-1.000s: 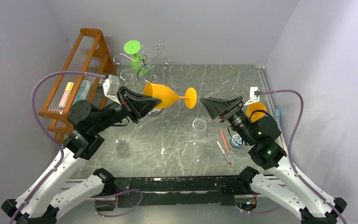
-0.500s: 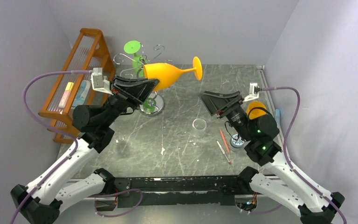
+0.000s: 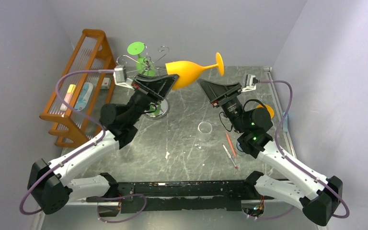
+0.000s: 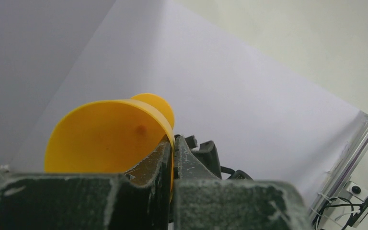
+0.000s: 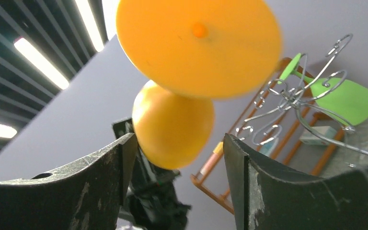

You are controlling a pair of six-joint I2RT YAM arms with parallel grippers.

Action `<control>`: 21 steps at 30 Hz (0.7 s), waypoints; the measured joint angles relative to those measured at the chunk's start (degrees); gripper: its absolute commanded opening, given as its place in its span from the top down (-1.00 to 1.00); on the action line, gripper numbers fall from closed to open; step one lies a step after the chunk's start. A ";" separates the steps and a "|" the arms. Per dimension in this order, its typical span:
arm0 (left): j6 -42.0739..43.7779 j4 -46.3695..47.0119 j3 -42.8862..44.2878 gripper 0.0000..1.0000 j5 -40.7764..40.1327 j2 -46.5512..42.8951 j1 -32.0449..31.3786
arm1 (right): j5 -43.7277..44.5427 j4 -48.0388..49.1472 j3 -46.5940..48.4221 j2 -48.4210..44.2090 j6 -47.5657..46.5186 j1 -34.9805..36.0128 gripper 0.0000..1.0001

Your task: Place the wine glass upside down on the wine glass rack

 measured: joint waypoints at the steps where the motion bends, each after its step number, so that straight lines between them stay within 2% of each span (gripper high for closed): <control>1: -0.11 0.09 0.00 0.90 -0.59 0.79 -0.74 | 0.98 1.27 0.00 0.59 1.11 0.00 -0.37; 9: 0.83 2.25 -0.02 0.90 -4.61 3.21 -5.11 | 10.51 6.78 0.00 1.46 8.50 0.00 -0.37; 14: 1.44 3.48 -0.02 0.90 -5.66 3.56 -6.49 | 14.62 7.15 0.22 2.34 11.37 -0.02 -0.05; 16: 1.75 3.56 -0.02 0.90 -5.86 3.82 -6.82 | 15.26 7.15 0.83 3.23 11.98 -0.02 0.10; 20: 2.56 3.93 -0.02 0.90 -6.38 4.31 -7.80 | 15.37 7.30 1.77 4.35 12.74 0.00 0.28; 21: 2.75 4.02 -0.04 0.90 -6.54 4.39 -8.02 | 15.34 7.32 1.84 4.46 12.81 0.00 0.39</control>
